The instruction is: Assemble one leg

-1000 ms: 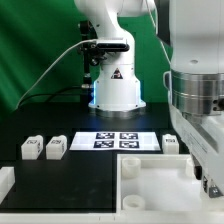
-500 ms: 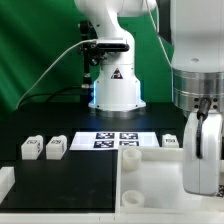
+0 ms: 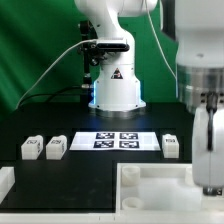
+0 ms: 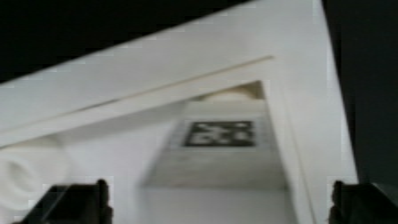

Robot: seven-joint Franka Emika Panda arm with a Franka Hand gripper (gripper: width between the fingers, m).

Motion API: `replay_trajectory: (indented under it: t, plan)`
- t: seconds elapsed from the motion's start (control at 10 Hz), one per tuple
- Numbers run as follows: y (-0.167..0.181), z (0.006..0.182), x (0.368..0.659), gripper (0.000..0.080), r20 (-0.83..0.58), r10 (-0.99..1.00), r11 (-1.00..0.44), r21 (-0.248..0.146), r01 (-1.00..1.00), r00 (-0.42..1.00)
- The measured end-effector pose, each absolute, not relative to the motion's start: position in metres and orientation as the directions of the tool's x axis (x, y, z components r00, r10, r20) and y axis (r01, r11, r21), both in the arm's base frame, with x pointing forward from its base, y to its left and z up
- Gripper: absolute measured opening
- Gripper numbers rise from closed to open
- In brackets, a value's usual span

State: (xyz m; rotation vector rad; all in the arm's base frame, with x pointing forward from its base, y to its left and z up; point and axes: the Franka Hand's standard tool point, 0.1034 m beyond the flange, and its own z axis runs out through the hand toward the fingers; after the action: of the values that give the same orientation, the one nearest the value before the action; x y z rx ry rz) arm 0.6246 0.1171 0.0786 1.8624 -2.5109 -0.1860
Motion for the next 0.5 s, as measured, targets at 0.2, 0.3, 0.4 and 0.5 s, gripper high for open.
replay_trajectory:
  t: [0.2,0.3,0.4,0.5]
  plan:
    - [0.121,0.108,0.619,0.0643,-0.090,-0.951,0.287,0.084,-0.954,-0.294]
    - [0.122,0.117,0.620,0.0648,-0.099,-0.951,0.287,0.075,-0.955,-0.294]
    - [0.121,0.115,0.619,0.0648,-0.097,-0.951,0.288,0.078,-0.955,-0.294]
    - [0.121,0.113,0.618,0.0649,-0.095,-0.951,0.287,0.081,-0.954,-0.294]
